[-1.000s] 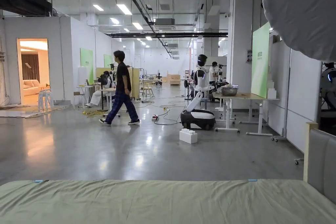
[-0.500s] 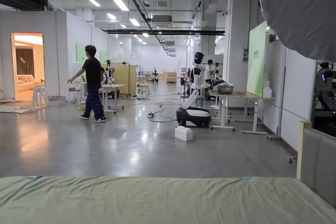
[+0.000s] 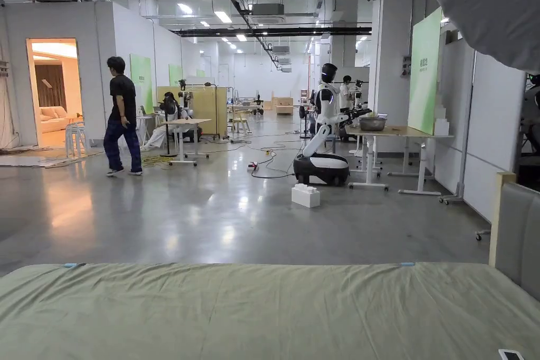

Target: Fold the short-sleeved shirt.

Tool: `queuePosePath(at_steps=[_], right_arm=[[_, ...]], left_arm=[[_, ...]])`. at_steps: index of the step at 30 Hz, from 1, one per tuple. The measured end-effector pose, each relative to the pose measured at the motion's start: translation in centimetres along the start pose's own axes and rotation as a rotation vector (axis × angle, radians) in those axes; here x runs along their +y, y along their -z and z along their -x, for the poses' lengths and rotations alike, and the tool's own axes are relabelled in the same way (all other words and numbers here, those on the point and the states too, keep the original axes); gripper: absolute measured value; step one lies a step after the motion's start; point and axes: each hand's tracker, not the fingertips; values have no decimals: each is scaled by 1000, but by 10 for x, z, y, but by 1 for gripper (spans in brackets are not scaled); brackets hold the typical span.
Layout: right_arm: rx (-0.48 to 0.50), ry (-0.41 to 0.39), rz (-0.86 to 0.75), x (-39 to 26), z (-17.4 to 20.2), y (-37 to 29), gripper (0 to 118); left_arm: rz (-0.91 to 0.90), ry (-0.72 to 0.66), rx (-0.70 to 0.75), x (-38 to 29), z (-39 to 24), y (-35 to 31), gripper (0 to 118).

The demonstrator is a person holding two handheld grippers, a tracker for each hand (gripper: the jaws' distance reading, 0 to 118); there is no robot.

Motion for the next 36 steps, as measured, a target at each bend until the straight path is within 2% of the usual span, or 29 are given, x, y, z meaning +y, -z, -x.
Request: queuePosePath(at_steps=[1,12,13,29,36], right_arm=[[11,-35,-27,6,7,0,118],[8,-24,8,-8,4,5,118],[18,-43,-14,-1,11,3,118],[24,-37,-3,1,17,3,118],[36,4,14,-3,14,5,118]], left_arm=[[2,-4,-2,0,0,0,118],[11,-23,13,3,4,1,118],[12,-27,15,3,4,1,118],[18,-43,23,1,7,0,118],[22,-51,16,1,8,0,118]])
